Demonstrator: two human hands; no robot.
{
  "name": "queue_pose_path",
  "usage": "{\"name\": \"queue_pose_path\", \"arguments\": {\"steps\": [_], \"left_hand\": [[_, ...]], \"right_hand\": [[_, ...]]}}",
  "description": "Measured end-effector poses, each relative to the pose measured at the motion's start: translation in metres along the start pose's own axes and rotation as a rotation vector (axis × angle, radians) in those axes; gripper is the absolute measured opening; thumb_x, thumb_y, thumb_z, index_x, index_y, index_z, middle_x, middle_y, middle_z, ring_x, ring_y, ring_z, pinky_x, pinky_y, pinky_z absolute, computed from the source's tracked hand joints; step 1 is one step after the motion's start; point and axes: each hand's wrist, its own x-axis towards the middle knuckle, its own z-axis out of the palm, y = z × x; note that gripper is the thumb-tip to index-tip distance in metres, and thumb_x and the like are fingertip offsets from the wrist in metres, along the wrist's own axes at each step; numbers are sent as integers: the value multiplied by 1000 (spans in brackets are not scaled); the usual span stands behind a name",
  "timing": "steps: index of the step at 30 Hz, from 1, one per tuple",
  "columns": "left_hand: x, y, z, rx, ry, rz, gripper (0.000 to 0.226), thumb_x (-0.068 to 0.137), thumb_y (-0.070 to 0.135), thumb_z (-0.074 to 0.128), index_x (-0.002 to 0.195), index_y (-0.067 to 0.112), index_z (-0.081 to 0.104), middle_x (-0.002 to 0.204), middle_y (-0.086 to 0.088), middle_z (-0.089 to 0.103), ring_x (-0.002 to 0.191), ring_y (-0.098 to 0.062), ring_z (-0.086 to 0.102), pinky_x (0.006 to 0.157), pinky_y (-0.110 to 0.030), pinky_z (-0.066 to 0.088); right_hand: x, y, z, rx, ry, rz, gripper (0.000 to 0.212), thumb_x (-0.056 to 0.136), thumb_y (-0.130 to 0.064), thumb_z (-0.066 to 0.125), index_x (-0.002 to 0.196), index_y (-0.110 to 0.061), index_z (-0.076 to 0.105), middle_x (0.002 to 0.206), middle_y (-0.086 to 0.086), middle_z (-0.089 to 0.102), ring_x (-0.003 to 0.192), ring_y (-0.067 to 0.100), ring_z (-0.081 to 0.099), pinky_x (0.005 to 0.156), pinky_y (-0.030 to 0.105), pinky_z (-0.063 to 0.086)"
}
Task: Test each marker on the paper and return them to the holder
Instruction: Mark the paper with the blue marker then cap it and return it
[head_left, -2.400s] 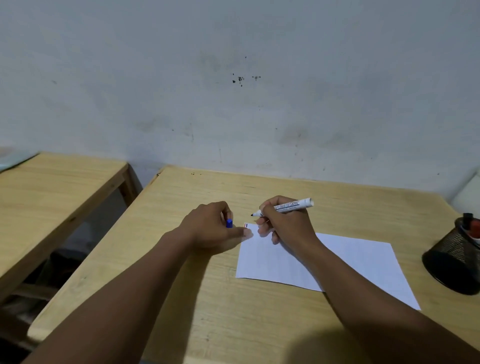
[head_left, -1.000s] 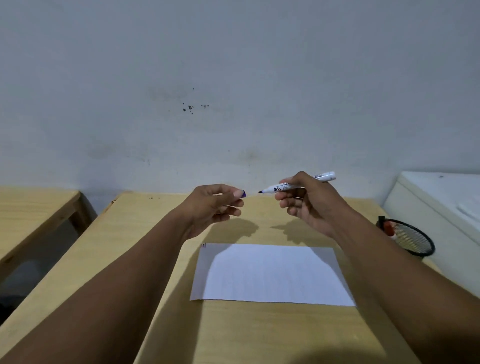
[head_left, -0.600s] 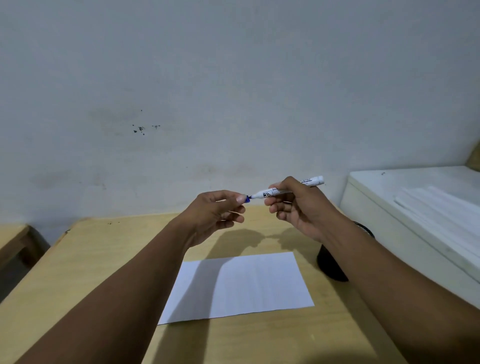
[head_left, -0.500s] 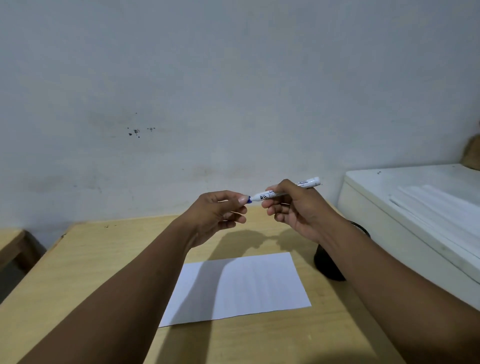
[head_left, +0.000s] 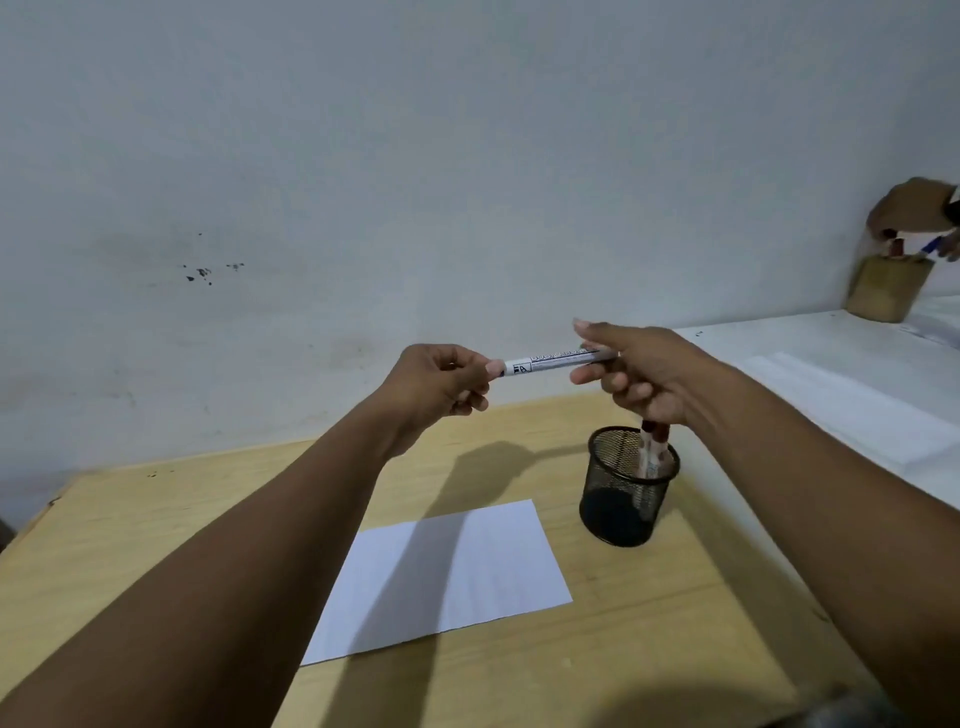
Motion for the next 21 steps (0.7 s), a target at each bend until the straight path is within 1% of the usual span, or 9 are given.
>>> {"name": "queue_pose_path", "arguments": {"steps": [3,6,8,10,12,14,16,19,21], "left_hand": [[10,12,7,68,-31,16,28,88,21,78,100,-4,74,63,3,66,62,-16,67,64,-25,55],[15,19,15,173,-90,26,20,86,23,81,90,4,76,66,1,68,65,-17,67,66,-27,53],[16,23,22,225,-115,36,18,85,22,81,86,6,76,66,-2,67,65,-17,65,66,-28,52],[16,24,26,272,-123,42,20,83,20,83,86,2,76,68,-5,67,65,-16,63,65,-29,51],[16,23,28,345,-138,43,26,80,19,85,89,-4,76,73,-10,68,66,-17,62,66,-31,50],[15,19,32,422,-167,46,27,79,19,86,90,-4,77,74,-12,69,65,-16,62,65,-32,48],[15,16,37,482,-189,50,26,77,22,87,87,0,78,69,-8,69,62,-13,62,61,-29,47],[14,12,48,603,-229,71,26,74,31,89,83,9,79,61,1,68,58,-10,62,56,-24,44],[13,12,56,662,-262,83,26,75,32,89,85,11,79,64,-2,70,59,-12,62,57,-25,45]], "right_hand": [[-3,-8,-25,-6,55,33,23,96,-31,68,96,-13,54,81,16,71,29,3,36,25,13,23],[-2,-4,-35,-105,130,22,20,96,-24,67,97,-8,55,81,19,72,30,6,38,26,15,24],[0,1,-39,-208,222,-11,22,94,-22,68,102,-3,59,81,21,72,34,11,41,27,17,25],[3,6,-42,-296,322,-46,28,91,-21,70,106,2,62,86,22,72,42,16,44,29,17,26],[6,9,-47,-337,387,-83,29,91,-21,69,108,2,64,92,21,74,44,18,46,31,16,28],[7,9,-48,-347,399,-110,24,91,-20,68,103,0,65,95,20,74,45,19,46,32,15,29],[6,10,-47,-353,395,-121,20,90,-20,67,96,-1,66,97,18,76,45,19,45,36,17,29],[6,12,-45,-379,387,-142,28,89,-22,68,103,3,69,96,15,77,45,19,44,44,22,32],[5,13,-41,-390,373,-166,23,89,-23,68,98,-1,70,97,14,77,47,20,45,45,23,33]]}}
